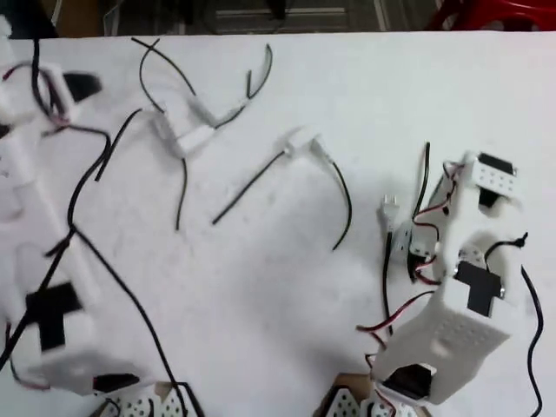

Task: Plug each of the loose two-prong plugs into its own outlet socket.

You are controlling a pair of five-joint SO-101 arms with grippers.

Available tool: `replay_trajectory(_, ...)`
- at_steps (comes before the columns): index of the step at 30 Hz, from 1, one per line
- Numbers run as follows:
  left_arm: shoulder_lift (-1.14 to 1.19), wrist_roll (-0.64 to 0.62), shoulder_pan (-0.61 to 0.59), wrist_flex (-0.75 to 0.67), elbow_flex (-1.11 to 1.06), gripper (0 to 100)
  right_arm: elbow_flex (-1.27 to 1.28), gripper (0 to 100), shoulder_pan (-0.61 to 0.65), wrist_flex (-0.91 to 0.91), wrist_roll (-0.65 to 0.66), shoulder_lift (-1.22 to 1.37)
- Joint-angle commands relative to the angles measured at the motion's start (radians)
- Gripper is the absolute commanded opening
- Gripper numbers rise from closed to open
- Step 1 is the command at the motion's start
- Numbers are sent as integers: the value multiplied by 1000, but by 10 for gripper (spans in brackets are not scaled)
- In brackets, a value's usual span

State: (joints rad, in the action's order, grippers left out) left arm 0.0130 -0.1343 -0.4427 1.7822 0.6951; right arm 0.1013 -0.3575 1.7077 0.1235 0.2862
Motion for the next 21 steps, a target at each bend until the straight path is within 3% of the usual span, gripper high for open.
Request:
replay_trajectory(1,-165,9,-44,-69,-276,340,-87,404,58,18,-17,-113)
replay_trajectory(7,-286,8,-50,-247,-657,340,-114,405,122,-101,-233,-117)
replay_trajectory(13,-381,2,-36,-273,-861,340,-109,405,160,-298,-371,107)
replay_trajectory(21,-449,2,-35,-269,-918,340,-331,404,234,-150,-379,427)
